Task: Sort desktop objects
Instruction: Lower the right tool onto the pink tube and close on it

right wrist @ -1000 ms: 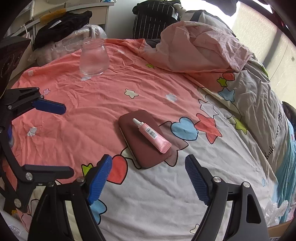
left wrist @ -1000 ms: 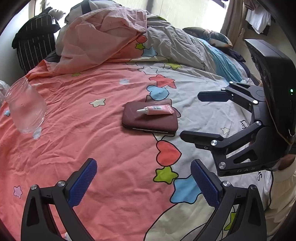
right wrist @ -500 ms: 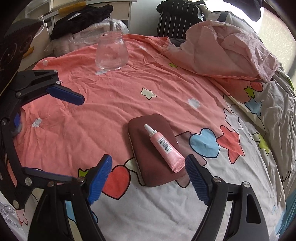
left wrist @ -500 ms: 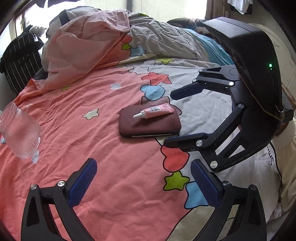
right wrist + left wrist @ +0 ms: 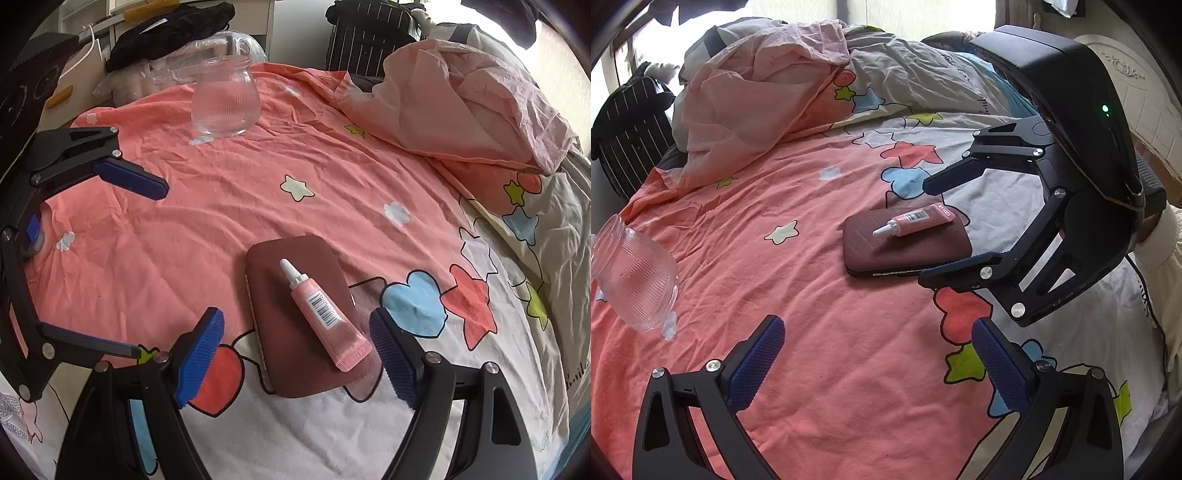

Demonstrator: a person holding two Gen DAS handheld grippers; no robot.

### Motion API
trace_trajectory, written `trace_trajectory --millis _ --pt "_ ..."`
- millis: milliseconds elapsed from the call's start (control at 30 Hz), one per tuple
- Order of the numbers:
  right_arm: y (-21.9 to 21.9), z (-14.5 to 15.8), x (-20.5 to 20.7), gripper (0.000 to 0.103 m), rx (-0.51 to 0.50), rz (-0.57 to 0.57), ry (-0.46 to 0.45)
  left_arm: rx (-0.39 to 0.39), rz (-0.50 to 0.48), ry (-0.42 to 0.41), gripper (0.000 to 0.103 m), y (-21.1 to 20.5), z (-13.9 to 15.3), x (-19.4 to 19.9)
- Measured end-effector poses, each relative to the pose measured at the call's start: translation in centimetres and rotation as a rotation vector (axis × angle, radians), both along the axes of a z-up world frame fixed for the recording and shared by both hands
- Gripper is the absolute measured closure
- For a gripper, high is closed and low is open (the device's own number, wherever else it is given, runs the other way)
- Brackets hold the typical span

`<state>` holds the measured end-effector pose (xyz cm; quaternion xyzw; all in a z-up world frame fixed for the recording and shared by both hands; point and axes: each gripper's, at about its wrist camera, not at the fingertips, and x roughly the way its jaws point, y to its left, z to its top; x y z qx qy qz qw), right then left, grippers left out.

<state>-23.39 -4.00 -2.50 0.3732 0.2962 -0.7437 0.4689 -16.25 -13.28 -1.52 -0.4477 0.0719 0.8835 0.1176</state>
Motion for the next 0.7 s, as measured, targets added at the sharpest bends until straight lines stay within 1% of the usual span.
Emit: trace_trajectory --millis 400,433,467,500,600,633,667,700 --pt "-0.8 -0.4 -1.5 0.025 -0.004 -0.027 -0.077 0.002 -0.003 -0.012 0.000 0.0 -0.4 0.0" --pt "-0.8 -0.4 -1.6 0.030 -0.004 -0.029 -0.083 0.005 -0.002 -0.010 0.000 -0.1 -0.4 0.0" --pt "-0.9 -0.5 -1.8 0.042 -0.004 -0.032 -0.089 0.008 -0.002 -0.010 0.000 -0.1 -0.4 0.0" --pt "-0.9 -0.5 -1.8 0.049 -0.004 -0.035 -0.092 0.010 -0.002 -0.011 0.000 -0.2 -0.4 0.0" --pt "-0.8 -0.5 -1.7 0.054 -0.005 -0.044 -0.094 0.012 -0.002 -0.019 0.000 -0.2 -0.6 -0.1" --pt "-0.8 -0.4 -1.7 0.060 -0.003 -0.055 -0.098 0.010 0.000 -0.022 0.000 -0.2 -0.7 -0.1" --pt "-0.7 -0.3 -1.9 0.076 -0.002 -0.080 -0.109 0.009 0.001 -0.024 0.000 -0.2 -0.7 -0.1" --pt "-0.6 -0.3 -2.1 0.081 -0.001 -0.106 -0.120 0.010 0.002 -0.025 0.000 -0.3 -0.8 -0.1"
